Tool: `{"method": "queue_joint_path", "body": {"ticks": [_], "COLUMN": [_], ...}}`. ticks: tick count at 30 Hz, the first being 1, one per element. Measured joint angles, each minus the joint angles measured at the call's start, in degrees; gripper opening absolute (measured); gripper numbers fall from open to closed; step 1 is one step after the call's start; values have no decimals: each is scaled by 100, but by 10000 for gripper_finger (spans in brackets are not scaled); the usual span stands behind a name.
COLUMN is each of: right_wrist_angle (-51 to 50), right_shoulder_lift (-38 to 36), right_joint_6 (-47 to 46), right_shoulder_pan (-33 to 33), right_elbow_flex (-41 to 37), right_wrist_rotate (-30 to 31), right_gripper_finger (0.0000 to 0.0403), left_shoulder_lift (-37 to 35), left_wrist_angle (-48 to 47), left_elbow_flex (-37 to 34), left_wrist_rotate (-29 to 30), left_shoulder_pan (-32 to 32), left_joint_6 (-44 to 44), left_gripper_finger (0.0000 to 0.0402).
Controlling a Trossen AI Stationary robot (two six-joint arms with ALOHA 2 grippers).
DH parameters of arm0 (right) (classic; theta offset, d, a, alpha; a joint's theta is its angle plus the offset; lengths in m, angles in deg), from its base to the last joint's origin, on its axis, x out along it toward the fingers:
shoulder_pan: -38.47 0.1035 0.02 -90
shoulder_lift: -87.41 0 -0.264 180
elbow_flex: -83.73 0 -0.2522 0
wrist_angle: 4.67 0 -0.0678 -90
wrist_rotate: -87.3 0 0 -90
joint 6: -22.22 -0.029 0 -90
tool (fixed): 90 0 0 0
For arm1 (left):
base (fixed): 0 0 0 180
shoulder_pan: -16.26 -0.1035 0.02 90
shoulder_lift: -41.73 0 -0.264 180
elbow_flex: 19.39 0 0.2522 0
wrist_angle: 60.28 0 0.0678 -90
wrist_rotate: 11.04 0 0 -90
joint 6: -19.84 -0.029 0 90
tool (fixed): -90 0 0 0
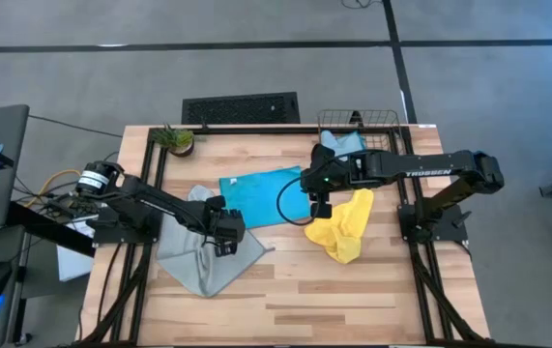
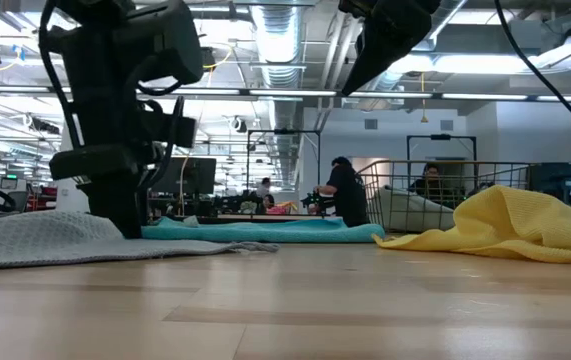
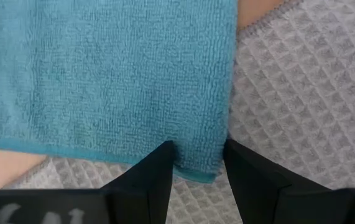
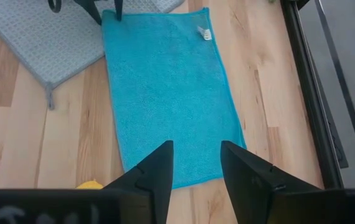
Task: Fold microfiber towels
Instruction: Fold the blue microfiber cloth
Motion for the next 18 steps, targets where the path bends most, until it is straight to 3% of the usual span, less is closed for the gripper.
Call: {"method": "queue_joint_path", "body": {"ticks": [7,14,18], "right_wrist_angle": [0,-1,-7], "right_shoulder_lift": [0,0,0], "right_joint_6": [0,0,-1], "right_shoulder_pan": [0,0,0], "right_elbow_flex": [2,1,1], "right_wrist_rotate": [0,0,0], "right_gripper_finger": [156,155,153], "left_shoulder_lift": [-2,-14,-185], "left_wrist_angle": [0,-257,-451], "left_elbow_flex": [46,60,60], "left_wrist_rotate": [23,-225,-296], "left_shoulder_pan": [-35,-115,-131], "left_joint_6": [99,418,545], "left_gripper_finger": [125,16,9]}}
